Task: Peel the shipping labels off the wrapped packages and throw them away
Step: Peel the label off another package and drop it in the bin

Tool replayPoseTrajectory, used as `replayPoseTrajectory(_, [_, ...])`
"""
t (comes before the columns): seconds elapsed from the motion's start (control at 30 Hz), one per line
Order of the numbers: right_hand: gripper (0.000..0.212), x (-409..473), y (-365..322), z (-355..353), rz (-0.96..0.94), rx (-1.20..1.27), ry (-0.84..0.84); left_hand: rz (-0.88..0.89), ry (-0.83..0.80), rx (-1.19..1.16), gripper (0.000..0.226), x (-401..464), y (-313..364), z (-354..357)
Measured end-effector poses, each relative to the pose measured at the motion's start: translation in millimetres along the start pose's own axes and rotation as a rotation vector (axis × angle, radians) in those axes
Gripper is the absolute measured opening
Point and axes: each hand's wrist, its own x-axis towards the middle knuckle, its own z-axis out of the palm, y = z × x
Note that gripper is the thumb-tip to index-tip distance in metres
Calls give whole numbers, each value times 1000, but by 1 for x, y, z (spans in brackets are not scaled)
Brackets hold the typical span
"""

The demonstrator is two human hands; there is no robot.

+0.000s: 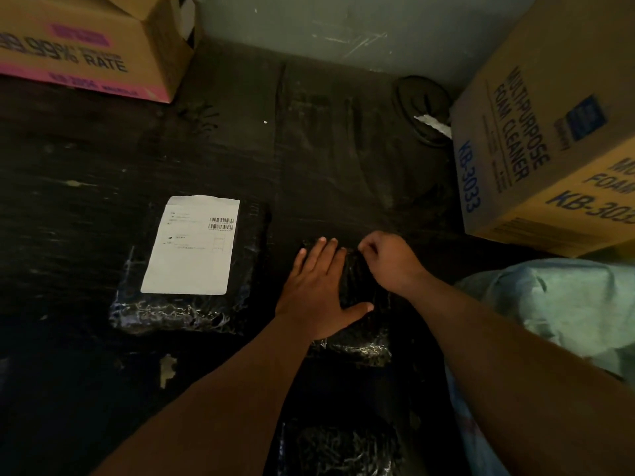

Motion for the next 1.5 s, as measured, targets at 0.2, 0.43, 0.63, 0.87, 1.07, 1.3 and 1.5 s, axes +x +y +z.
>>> replayPoseTrajectory(0.2, [15, -6, 2, 1, 101, 223, -6, 5, -11, 4, 112, 2, -1, 1])
replayPoseTrajectory(0.43, [26, -11, 1, -8, 233, 629, -56, 2, -34, 3, 111, 0, -1, -2])
replayPoseTrajectory(0.63, [29, -37, -15, -29, 221, 720, -41, 10, -83, 8, 109, 0, 1, -10])
replayPoseTrajectory(0.87, [47, -83, -19, -73, 111, 521, 25, 1, -295, -34, 107, 4, 3, -38])
replayPoseTrajectory(1.07, [19, -128, -5, -115, 49, 338, 78, 19, -205, -22, 94, -11, 36, -55])
replayPoseTrajectory(1.3, [34, -197, 34, -196, 33, -147, 135, 217, 9, -93, 77, -32, 155, -58])
replayPoseTrajectory(1.5, [39, -265, 83, -263, 54, -387, 263, 276, 76, -143, 77, -50, 255, -43])
